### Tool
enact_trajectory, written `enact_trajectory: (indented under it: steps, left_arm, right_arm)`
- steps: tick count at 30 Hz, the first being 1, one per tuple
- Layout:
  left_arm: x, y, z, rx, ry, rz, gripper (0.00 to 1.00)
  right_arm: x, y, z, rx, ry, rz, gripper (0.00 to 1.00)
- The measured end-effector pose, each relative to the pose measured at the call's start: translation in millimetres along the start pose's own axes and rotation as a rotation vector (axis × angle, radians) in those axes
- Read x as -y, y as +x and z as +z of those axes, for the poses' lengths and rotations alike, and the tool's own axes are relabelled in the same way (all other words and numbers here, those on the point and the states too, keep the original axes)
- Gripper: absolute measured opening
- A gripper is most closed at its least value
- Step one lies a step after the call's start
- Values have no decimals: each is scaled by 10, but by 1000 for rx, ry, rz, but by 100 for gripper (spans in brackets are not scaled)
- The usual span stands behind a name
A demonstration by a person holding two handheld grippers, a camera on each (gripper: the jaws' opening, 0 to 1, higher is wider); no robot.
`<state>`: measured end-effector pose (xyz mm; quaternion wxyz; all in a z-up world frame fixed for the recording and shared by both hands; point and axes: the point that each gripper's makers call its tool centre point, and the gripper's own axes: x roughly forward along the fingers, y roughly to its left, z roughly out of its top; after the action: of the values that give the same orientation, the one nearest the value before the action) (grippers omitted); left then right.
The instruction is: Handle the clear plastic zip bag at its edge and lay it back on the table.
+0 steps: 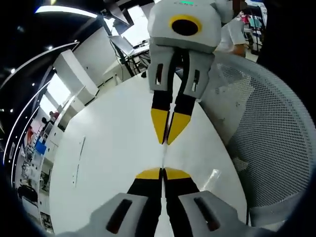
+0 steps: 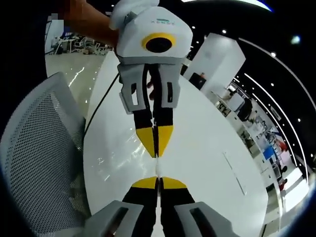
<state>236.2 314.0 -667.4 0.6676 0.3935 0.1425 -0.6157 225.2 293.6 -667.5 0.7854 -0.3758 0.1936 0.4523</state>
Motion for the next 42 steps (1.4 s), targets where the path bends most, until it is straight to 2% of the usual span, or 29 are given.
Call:
enact_trajectory:
  steps: [3, 7, 16, 42]
  left_arm:
    - [-9, 0, 8, 7, 0, 3, 0]
    - [1, -1, 84, 31, 9, -3, 7]
    - [60, 13, 207, 57, 60, -24, 5]
    - [103, 141, 214, 24, 113, -53, 2]
  right_arm:
    - [9, -2, 12, 8, -5, 0, 0]
    - [-1, 0, 24, 7, 1, 9, 0]
    - [-33, 16, 26, -2, -6, 26, 0]
    - [-55, 12, 66, -8, 16, 44, 0]
